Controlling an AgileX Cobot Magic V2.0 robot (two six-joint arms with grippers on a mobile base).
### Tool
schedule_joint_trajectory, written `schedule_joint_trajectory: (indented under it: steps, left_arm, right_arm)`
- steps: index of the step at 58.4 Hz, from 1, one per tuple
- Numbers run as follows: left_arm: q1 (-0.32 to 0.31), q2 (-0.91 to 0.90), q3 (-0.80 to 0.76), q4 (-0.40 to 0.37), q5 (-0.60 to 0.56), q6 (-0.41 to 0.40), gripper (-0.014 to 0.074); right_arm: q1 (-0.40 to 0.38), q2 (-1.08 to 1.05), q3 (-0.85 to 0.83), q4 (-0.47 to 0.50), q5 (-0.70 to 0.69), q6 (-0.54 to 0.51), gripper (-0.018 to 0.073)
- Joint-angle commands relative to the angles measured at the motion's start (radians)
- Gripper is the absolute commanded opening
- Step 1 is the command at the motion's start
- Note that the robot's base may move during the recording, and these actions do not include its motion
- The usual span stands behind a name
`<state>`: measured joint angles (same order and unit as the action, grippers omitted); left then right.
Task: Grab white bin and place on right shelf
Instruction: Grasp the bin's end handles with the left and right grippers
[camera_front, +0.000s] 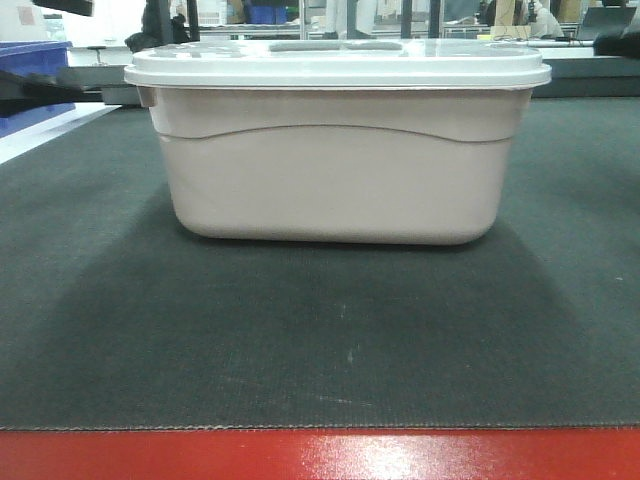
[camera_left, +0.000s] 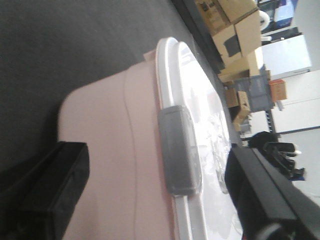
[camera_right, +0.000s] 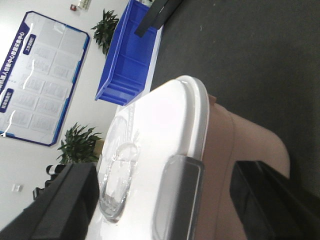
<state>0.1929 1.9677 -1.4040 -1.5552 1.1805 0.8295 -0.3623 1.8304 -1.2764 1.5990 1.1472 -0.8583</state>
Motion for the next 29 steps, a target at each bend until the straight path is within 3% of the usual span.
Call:
schedule_joint_trajectory:
  steps: [1, 14, 29]
  left_arm:
    - [-0.04, -0.043, -0.034, -0.114, 0.033, 0.014, 0.046]
    - [-0.116, -0.04, -0.034, -0.121, -0.061, 0.014, 0.046]
    - [-0.167, -0.04, -0.034, -0.132, -0.087, 0.014, 0.046]
  right_arm:
    - [0.025, -0.026, -0.031, 0.098, 0.093, -0.041, 0.0635]
    - [0.116, 0.004, -0.031, 0.1, 0.051, -0.067, 0.0635]
    - [0.134, 0.004, -0.031, 0.103, 0.004, -0.068, 0.0635]
